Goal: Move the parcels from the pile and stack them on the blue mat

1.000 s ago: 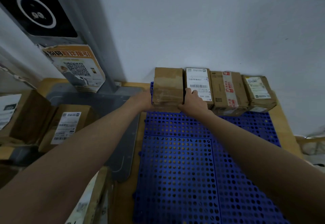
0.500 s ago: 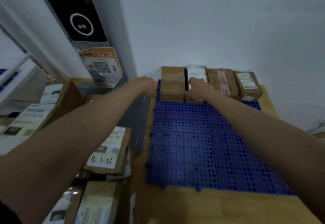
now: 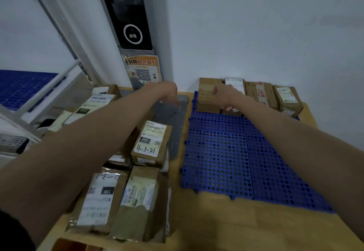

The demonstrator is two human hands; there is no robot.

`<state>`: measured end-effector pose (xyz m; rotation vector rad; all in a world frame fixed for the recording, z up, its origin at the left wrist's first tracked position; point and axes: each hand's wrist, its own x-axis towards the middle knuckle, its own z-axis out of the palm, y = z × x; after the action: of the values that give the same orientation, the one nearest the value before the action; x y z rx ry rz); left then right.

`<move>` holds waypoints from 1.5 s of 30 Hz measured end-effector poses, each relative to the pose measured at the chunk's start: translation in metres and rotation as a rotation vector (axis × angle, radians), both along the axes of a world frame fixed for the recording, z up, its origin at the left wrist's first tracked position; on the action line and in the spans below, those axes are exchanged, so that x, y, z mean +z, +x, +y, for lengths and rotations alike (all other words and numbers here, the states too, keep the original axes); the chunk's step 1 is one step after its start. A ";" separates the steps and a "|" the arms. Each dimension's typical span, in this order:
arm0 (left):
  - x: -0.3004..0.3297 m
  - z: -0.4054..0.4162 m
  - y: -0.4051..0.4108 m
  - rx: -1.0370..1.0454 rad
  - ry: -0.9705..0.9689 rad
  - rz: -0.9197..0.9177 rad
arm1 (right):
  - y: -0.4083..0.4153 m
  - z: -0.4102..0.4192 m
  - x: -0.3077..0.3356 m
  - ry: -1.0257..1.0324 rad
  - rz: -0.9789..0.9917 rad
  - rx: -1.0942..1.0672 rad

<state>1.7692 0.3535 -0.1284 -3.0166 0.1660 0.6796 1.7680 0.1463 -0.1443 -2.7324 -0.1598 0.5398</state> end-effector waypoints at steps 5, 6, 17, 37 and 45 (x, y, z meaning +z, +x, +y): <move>-0.008 0.014 -0.036 -0.003 0.023 0.013 | -0.030 0.029 -0.008 0.038 0.039 0.047; -0.011 0.016 -0.044 -0.002 0.027 0.022 | -0.035 0.034 -0.011 0.037 0.047 0.061; -0.028 0.030 -0.104 0.033 0.256 0.162 | -0.100 0.090 -0.054 0.045 0.199 0.086; -0.083 0.075 -0.137 0.169 -0.047 0.102 | -0.141 0.138 -0.088 0.355 0.384 -0.010; -0.086 0.080 -0.144 0.202 -0.133 0.003 | -0.158 0.138 -0.086 0.370 0.228 -0.037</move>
<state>1.6254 0.4340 -0.2140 -3.1904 -0.0991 0.7141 1.6098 0.2844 -0.2305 -2.2940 -0.1359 0.7262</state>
